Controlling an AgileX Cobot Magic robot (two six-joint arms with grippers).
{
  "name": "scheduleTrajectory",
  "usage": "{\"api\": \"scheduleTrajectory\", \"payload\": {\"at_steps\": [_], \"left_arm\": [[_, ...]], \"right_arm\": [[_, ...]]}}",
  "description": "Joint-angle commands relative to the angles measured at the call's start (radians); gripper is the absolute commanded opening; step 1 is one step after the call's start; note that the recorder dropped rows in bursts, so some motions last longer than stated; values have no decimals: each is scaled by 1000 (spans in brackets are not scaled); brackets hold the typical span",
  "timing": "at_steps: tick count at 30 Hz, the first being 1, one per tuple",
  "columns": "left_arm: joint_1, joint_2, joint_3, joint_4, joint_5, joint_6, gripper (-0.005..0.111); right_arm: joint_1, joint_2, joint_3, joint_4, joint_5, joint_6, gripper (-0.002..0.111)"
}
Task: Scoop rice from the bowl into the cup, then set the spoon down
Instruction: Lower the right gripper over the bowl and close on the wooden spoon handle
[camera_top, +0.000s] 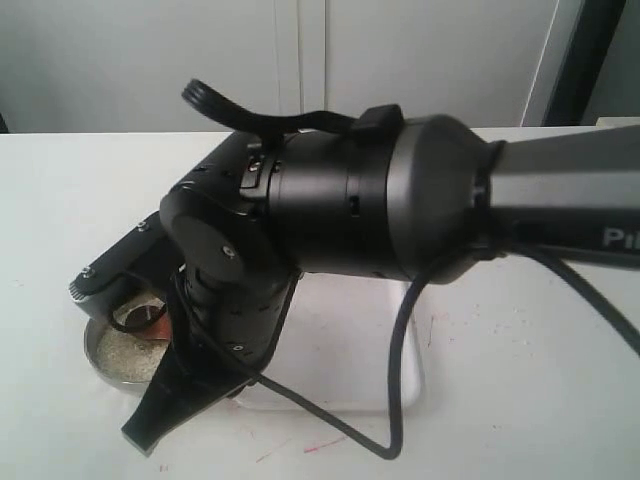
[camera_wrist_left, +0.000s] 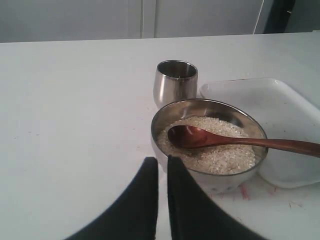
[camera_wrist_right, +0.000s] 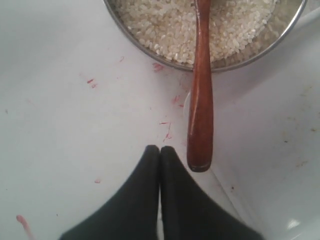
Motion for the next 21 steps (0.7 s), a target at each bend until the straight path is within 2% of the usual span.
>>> {"api": "scheduleTrajectory", "payload": {"at_steps": [1,4,6,9,13,16,21], "left_arm": [[-6,7,-6,-10,-3,0,14],[-6,7,-6,-10,-3,0,14],[-6,7,-6,-10,-3,0,14],[-6,7,-6,-10,-3,0,14],[-6,7,-6,-10,-3,0,14],[-6,7,-6,-10,-3,0,14],[-6,7,-6,-10,-3,0,14]], "right_arm": [[1,-3,-8,-5,-5,-4,0],[1,-3,-8,-5,-9,-13,1],[1,-3,-8,-5,-9,-32,5],[1,-3,-8,-5,-9,-44,21],[1,-3,-8,-5,-14,-44,52],[1,-3,-8,-5,-16,-65,64],[1,-3,-8,-5,-26,-90,64]]}}
